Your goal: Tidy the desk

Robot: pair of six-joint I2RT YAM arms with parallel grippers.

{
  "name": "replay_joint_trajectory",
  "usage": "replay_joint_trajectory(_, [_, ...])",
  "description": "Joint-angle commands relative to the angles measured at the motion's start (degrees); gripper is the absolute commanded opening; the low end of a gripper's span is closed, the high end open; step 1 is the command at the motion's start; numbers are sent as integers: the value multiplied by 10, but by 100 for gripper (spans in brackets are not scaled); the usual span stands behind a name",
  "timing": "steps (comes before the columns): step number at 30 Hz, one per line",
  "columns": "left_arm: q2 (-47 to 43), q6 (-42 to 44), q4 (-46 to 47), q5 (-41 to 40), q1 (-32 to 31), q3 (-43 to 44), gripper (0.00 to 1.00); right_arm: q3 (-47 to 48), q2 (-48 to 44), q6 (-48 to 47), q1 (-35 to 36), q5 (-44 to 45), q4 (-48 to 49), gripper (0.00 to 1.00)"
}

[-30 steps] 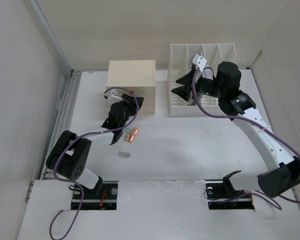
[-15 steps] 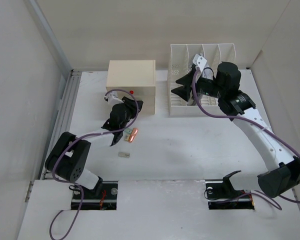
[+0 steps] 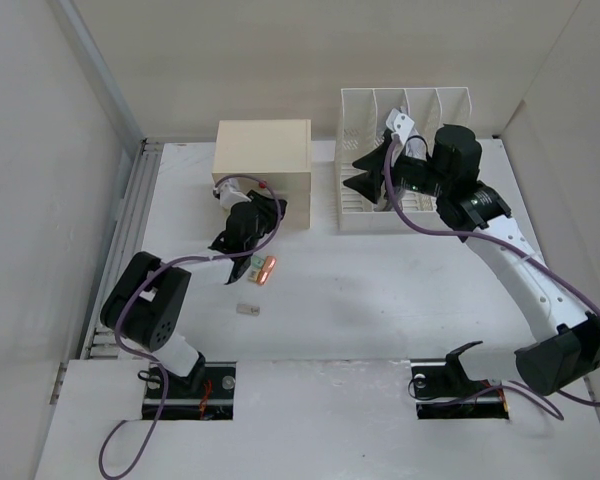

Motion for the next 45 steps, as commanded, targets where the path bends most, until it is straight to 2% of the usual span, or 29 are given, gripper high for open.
replay_joint_trajectory(1, [8,10,21,-10,2,29,26,-3,-15,5,-3,-4,32,54])
replay_joint_trajectory(8, [3,10,21,-10,2,23,10,-3,-15,5,-3,-4,32,54])
replay_joint_trajectory(16, [-72,-10,43,-21,-24,-84,9,-3,-10,0,-3,-9,32,54])
replay_joint_trajectory(24, [-192,-32,43,-47,-71,-187,9,-8,-10,0,-3,-20,37,54])
replay_joint_trajectory(25, [-202,-32,36,-47,-71,-195,11,-8,-10,0,-3,-20,37,54])
replay_joint_trajectory(27, [-222,-38,22,-47,-77,-212,23,-8,-5,0,-3,-26,37,54])
replay_joint_trajectory(29, [-233,-38,10,-52,-77,-217,45,-8,-5,0,-3,-33,37,58])
replay_joint_trajectory(30, [-238,-38,5,-52,-77,-217,65,-8,0,-5,-3,-38,37,58])
replay_joint_trajectory(31, [-251,-28,-3,-52,-77,-223,71,-13,1,-5,-3,-38,37,59])
replay_joint_trajectory(34, [-292,-19,-28,-42,-83,-224,87,-19,1,-25,-3,-60,37,67])
replay_joint_trajectory(37, [-335,4,-76,-35,-91,-217,90,-29,1,-70,-3,-92,31,70])
replay_joint_trajectory(38, [-373,11,-91,-35,-106,-217,90,-29,6,-86,-3,-119,25,70])
replay_joint_trajectory(40, [-419,34,-128,-35,-118,-210,77,-24,21,-162,-3,-140,-20,67])
replay_joint_trajectory(41, [-470,47,-159,-29,-128,-205,55,-24,28,-197,14,-146,-45,64])
replay_joint_trajectory(42, [-497,59,-183,-29,-128,-198,23,-17,35,-230,25,-146,-86,55])
replay_joint_trajectory(43, [-524,69,-210,-35,-137,-191,0,-17,42,-285,37,-140,-103,50])
replay_joint_trajectory(45, [-599,126,-289,-42,-137,-162,0,-17,61,-323,81,-115,-122,39])
